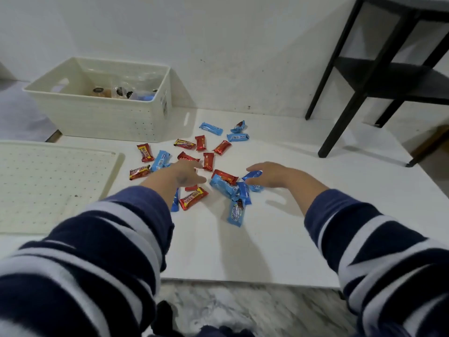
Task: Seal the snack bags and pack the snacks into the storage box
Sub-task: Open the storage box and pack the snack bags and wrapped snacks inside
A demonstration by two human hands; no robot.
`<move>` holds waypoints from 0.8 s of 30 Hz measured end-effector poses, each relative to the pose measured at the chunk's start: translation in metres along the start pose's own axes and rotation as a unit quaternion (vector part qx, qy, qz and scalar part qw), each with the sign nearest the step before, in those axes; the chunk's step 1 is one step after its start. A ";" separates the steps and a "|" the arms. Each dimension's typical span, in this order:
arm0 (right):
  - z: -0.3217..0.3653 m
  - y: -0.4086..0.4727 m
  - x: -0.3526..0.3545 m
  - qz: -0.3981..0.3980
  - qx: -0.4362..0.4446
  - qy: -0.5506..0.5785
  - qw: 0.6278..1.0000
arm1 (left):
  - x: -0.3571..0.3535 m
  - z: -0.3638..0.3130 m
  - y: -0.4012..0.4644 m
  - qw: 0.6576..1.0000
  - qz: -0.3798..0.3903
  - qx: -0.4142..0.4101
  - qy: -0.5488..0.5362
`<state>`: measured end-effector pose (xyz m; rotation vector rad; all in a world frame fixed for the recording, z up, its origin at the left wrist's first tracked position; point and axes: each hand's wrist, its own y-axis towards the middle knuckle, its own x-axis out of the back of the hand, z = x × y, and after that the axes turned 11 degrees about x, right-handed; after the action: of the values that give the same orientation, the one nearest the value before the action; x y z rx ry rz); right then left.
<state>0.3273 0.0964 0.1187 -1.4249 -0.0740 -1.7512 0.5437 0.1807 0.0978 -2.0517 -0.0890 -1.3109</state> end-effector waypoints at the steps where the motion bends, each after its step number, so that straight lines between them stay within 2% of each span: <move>1: -0.005 0.000 -0.009 -0.002 -0.003 0.009 1.000 | -0.010 0.001 -0.003 1.000 -0.011 0.010 0.004; 11: -0.036 0.037 -0.081 -0.039 -0.023 -0.021 0.999 | -0.081 0.043 0.026 0.991 -0.088 0.099 -0.012; 19: -0.053 0.090 -0.104 -0.035 -0.023 -0.089 0.995 | -0.099 0.063 0.077 0.988 -0.123 0.089 0.037; 24: -0.031 0.114 -0.110 -0.068 0.025 -0.085 0.994 | -0.097 0.078 0.096 0.981 -0.166 0.079 0.063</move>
<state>0.3738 0.0705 -0.0339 -1.5604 -0.3088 -1.7203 0.5957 0.1822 -0.0504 -1.8679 -0.4804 -1.5774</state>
